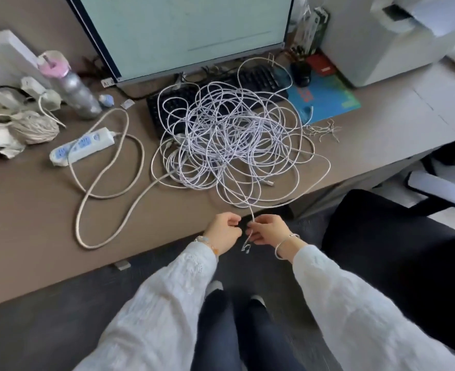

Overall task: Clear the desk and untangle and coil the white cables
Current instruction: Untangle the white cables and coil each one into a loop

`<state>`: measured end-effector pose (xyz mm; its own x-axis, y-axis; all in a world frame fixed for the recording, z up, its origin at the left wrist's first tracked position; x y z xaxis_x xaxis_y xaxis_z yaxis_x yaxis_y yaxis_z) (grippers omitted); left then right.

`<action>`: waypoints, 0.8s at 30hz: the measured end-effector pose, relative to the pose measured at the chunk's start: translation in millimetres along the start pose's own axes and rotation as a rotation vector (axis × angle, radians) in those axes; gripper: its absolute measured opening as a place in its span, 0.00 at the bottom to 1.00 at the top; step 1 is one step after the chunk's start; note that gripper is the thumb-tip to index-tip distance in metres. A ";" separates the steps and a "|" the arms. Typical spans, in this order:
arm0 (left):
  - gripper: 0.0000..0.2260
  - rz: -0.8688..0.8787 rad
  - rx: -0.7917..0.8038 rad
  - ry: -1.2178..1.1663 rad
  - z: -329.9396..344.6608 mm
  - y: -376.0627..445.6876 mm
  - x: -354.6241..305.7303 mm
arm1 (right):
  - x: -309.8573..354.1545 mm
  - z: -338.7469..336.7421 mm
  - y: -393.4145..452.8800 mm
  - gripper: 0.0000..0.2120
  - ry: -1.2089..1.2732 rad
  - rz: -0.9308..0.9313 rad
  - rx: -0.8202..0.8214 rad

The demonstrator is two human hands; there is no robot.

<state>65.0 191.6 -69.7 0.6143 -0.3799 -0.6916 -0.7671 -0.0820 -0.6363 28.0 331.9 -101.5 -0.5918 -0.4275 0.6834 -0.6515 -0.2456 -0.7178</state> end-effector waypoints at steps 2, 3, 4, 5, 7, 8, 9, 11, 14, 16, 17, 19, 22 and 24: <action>0.21 -0.015 0.025 0.076 6.5 -8.0 0.5 | 21.9 -7.4 -21.6 0.04 0.214 -0.024 0.110; 0.20 -0.020 0.046 0.078 9.0 -11.2 0.5 | 33.8 -11.7 -30.3 0.04 0.322 -0.038 0.151; 0.17 -0.025 0.058 0.050 11.1 -14.7 -0.5 | 45.5 -18.0 -37.6 0.04 0.409 -0.058 0.183; 0.11 -0.021 0.060 0.009 12.2 -17.9 -2.7 | 57.3 -24.9 -43.5 0.04 0.471 -0.081 0.204; 0.03 0.008 0.038 -0.034 11.0 -24.9 -8.6 | 78.1 -40.8 -48.9 0.05 0.580 -0.115 0.216; 0.02 0.027 0.012 -0.038 8.2 -27.1 -10.4 | 87.5 -49.7 -48.9 0.05 0.642 -0.128 0.203; 0.01 0.047 -0.028 -0.041 3.8 -29.7 -12.6 | 96.3 -60.2 -47.6 0.05 0.693 -0.139 0.171; 0.03 0.074 -0.100 -0.059 -8.6 -35.0 -14.4 | 108.1 -81.5 -44.1 0.05 0.749 -0.147 0.070; 0.06 0.123 -0.147 -0.087 -27.8 -48.0 -21.4 | 113.1 -102.7 -42.4 0.09 0.619 -0.146 -0.115; 0.07 0.191 -0.175 -0.098 -40.7 -61.1 -36.2 | 114.1 -108.8 -50.7 0.20 0.158 -0.171 -0.311; 0.08 0.227 -0.185 -0.088 -46.2 -67.7 -46.3 | 120.2 -106.3 -58.4 0.24 -0.156 -0.260 -0.408; 0.08 0.272 -0.192 -0.059 -56.4 -79.3 -69.3 | 137.9 -78.5 -81.1 0.25 -0.563 -0.638 -0.323; 0.06 0.332 -0.197 -0.064 -71.8 -91.6 -101.6 | 145.2 -33.7 -104.3 0.15 -0.687 -0.827 0.101; 0.04 0.358 -0.217 -0.103 -82.5 -97.0 -113.4 | 154.1 -25.4 -110.7 0.08 -0.710 -0.913 0.117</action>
<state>54.5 166.7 98.7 0.3090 -0.3265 -0.8933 -0.9496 -0.1581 -0.2707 -3.1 315.4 86.6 0.4986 -0.4327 0.7511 -0.6286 -0.7772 -0.0305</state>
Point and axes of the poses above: each hand's wrist, its own y-axis towards the middle knuckle, its own z-axis out of the palm, x = y × z, the point moved 4 cm from there along y, towards the middle knuckle, and after that the axes turned 4 degrees about x, right-handed, at the moved point
